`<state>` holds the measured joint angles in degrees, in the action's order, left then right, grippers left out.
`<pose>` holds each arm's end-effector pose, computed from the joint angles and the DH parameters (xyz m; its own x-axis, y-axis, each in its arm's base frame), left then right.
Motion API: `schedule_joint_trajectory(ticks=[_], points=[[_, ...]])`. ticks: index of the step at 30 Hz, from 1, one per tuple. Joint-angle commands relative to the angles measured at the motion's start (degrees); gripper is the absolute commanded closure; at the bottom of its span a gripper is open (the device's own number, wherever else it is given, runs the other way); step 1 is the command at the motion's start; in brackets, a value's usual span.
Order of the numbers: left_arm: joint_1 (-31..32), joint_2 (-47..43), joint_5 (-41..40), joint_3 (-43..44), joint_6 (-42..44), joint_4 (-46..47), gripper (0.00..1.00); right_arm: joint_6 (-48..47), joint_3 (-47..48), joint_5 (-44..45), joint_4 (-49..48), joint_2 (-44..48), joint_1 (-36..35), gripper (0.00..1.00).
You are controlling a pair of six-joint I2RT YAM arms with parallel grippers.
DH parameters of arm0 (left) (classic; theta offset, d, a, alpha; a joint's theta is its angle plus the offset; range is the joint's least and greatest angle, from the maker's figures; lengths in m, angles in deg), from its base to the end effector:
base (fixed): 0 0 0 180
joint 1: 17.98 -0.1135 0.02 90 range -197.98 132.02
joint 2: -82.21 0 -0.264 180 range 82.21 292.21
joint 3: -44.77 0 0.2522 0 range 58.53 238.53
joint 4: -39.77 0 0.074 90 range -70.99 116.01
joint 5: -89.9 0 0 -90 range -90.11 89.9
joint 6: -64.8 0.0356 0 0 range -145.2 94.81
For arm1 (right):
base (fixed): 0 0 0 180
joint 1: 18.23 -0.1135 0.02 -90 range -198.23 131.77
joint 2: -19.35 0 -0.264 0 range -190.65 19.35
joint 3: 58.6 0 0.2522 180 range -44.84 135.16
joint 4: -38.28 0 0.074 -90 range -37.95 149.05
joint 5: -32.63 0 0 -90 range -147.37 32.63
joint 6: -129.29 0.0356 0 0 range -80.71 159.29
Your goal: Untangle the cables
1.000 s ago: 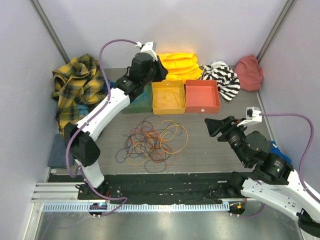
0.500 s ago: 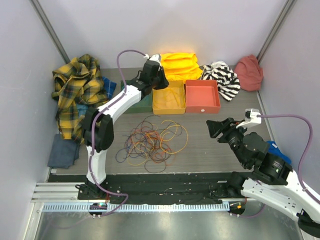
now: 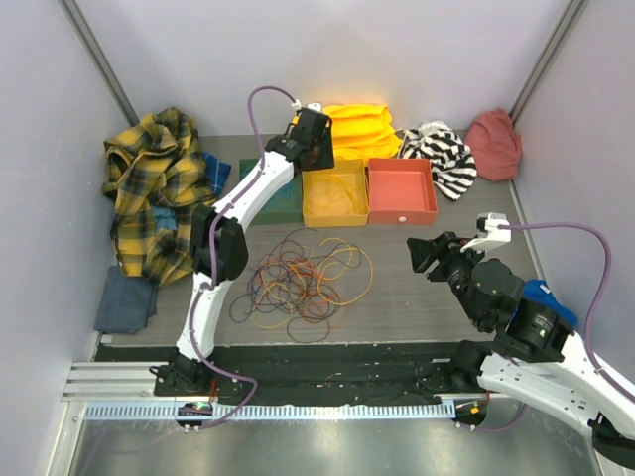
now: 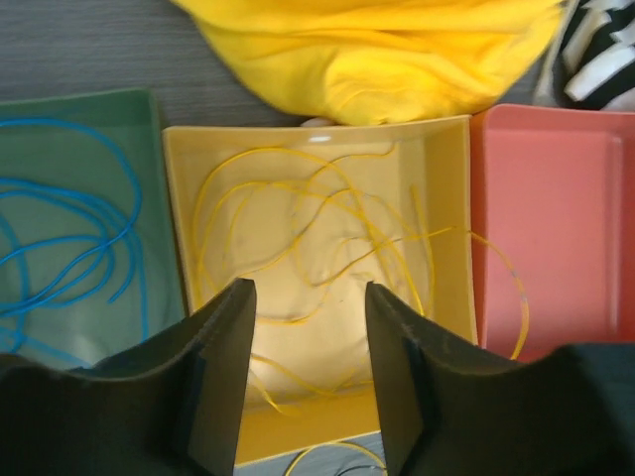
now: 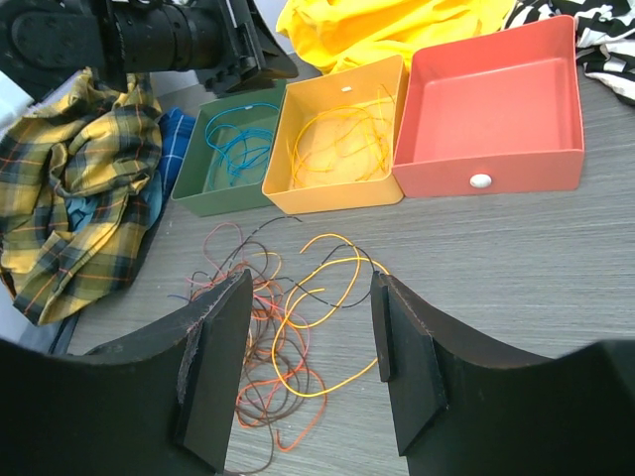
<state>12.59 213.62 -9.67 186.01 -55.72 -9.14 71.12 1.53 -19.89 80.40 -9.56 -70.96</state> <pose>0.4575 -0.2633 0.2858 -0.6658 -0.1883 -0.7219 0.0607 0.9508 -0.3039 0.0808 0.0704 0.3525 -0.2395 0.3764 -0.8950 -0.1687 0.8916 0.4201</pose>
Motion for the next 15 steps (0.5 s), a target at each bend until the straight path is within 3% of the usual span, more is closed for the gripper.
schedule_joint_trajectory(ticks=[1, 3, 7, 13, 14, 15], points=[[-0.42, -0.63, -8.27, 3.56, 4.50, -10.10, 0.43, -0.90, 0.92, 0.85, -2.17, -1.06, 0.08, 0.41], [-0.42, -1.51, -9.94, 3.13, 5.12, -11.86, 0.35, -0.55, 0.83, 0.50, -2.43, -1.33, 0.17, 0.41], [-0.42, -6.77, -12.49, -4.23, 3.11, -10.21, 0.31, -0.02, 0.21, -0.12, -2.87, -1.33, 0.17, 0.42], [2.99, -30.84, -12.68, -32.62, 0.20, 6.93, 0.25, 0.86, -2.68, -0.65, -3.31, -2.64, 0.08, 0.41], [4.40, -33.30, -13.54, -34.91, 0.46, 7.73, 0.01, 1.12, -3.30, -0.65, -3.22, -2.91, 0.17, 0.41], [7.28, -37.59, -13.64, -39.72, 0.73, 9.30, 0.00, 1.91, -3.91, -0.82, -3.74, -3.17, 0.08, 0.41]])
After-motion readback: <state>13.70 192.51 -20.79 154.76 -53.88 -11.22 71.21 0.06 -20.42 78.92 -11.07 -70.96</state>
